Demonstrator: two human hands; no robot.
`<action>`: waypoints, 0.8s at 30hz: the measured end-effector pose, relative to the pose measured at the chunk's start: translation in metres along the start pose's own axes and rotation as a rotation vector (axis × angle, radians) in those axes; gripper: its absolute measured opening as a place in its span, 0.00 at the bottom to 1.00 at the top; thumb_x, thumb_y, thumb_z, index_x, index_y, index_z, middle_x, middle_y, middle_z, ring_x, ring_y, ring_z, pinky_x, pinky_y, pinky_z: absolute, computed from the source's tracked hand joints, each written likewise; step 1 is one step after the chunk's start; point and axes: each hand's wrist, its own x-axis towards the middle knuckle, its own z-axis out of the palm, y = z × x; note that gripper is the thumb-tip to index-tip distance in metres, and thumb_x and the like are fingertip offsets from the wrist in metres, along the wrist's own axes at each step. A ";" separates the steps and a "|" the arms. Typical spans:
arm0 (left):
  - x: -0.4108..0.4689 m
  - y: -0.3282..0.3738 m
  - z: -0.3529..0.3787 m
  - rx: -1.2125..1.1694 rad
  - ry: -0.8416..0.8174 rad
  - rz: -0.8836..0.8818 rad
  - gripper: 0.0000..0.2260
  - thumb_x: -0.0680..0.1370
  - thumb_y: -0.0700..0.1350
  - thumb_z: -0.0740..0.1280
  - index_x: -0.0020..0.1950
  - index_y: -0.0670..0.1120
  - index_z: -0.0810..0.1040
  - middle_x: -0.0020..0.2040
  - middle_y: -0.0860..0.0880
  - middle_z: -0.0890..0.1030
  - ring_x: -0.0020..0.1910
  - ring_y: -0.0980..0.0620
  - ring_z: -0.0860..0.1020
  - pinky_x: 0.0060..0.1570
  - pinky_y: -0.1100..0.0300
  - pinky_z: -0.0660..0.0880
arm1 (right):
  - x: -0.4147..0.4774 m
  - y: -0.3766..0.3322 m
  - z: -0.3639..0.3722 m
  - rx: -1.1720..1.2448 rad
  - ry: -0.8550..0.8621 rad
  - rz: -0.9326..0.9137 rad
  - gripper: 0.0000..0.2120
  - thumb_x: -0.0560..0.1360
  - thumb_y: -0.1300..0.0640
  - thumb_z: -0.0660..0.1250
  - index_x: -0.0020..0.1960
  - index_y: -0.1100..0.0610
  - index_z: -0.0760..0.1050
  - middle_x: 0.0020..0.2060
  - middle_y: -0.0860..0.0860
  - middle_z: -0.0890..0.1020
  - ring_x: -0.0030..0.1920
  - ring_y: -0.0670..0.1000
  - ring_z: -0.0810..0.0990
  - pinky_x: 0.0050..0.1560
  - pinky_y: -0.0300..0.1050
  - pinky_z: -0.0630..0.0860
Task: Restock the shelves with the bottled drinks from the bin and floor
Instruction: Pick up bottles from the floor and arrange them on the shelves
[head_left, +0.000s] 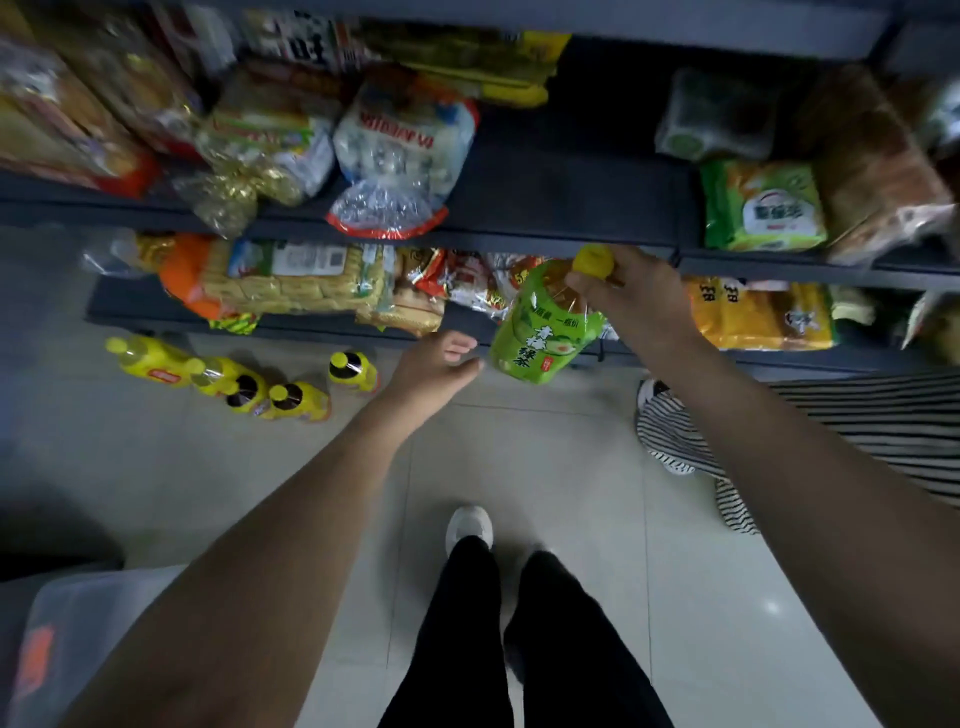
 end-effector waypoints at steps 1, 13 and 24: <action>-0.009 0.012 -0.003 -0.023 0.008 0.010 0.14 0.76 0.44 0.67 0.61 0.41 0.75 0.61 0.45 0.78 0.61 0.49 0.75 0.57 0.63 0.69 | -0.006 -0.010 -0.013 0.032 0.013 0.001 0.14 0.74 0.49 0.68 0.54 0.57 0.77 0.46 0.52 0.81 0.48 0.51 0.79 0.45 0.41 0.71; -0.121 0.129 -0.002 -0.182 0.177 0.181 0.13 0.76 0.42 0.68 0.59 0.40 0.76 0.57 0.46 0.79 0.56 0.52 0.76 0.58 0.60 0.71 | -0.089 -0.097 -0.143 0.308 0.180 -0.205 0.10 0.75 0.52 0.69 0.51 0.57 0.79 0.42 0.48 0.82 0.44 0.46 0.80 0.46 0.39 0.76; -0.201 0.251 -0.031 -0.366 0.201 0.325 0.11 0.75 0.43 0.69 0.56 0.45 0.74 0.50 0.55 0.76 0.55 0.53 0.75 0.59 0.57 0.73 | -0.141 -0.186 -0.256 0.439 0.389 -0.329 0.12 0.76 0.50 0.67 0.49 0.59 0.80 0.39 0.52 0.82 0.42 0.49 0.80 0.44 0.43 0.75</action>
